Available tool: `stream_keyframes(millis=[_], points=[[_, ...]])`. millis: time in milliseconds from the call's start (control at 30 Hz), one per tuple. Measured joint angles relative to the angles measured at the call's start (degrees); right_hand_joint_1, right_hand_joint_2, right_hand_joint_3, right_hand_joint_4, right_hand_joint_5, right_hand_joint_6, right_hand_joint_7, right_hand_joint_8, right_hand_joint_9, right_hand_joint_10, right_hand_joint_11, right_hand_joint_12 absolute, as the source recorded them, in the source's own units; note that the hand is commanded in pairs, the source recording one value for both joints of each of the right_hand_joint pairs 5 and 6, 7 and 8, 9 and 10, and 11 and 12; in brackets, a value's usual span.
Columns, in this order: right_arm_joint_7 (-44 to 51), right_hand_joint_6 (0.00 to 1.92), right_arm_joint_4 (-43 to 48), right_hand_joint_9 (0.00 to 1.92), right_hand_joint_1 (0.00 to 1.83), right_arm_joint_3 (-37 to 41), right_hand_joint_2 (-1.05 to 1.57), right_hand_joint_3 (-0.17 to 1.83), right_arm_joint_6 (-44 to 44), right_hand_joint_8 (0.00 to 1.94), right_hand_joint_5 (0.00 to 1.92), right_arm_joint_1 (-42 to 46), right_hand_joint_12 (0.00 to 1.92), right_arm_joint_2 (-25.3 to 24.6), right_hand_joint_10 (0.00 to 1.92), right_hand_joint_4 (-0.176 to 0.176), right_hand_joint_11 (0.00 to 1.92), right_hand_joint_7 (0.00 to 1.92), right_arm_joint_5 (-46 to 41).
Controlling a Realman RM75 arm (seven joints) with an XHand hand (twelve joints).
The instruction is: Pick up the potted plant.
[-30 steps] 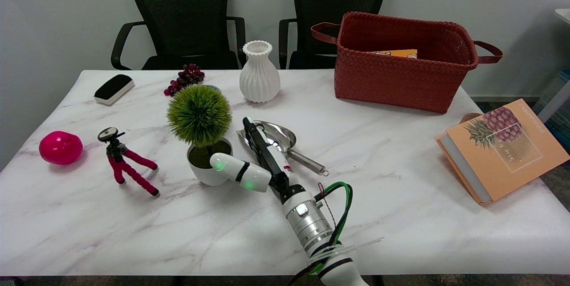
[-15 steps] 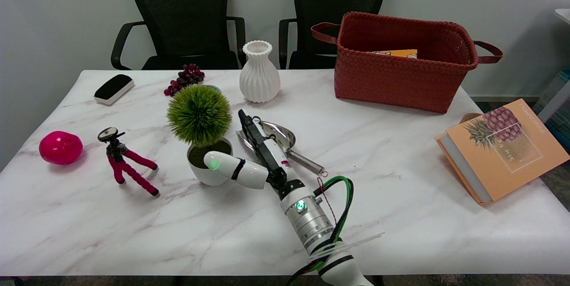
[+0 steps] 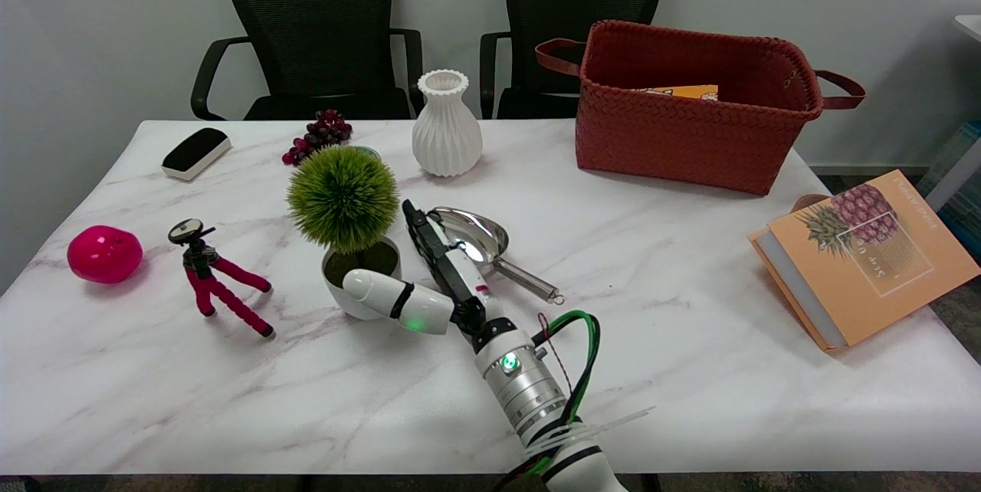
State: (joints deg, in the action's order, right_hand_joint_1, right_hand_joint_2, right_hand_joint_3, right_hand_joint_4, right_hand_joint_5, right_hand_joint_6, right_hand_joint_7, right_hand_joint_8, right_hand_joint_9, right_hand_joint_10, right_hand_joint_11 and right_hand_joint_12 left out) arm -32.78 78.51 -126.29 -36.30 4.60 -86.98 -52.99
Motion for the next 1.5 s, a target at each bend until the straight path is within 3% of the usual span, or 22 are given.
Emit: stream_keyframes(millis=[1500], points=[[-9.1,0.0,-10.2,0.0,0.65,-0.7,0.54,0.08,1.2,0.0,0.0,-6.4,0.0,-1.3,0.0,0.0,0.0,0.0,-1.0]])
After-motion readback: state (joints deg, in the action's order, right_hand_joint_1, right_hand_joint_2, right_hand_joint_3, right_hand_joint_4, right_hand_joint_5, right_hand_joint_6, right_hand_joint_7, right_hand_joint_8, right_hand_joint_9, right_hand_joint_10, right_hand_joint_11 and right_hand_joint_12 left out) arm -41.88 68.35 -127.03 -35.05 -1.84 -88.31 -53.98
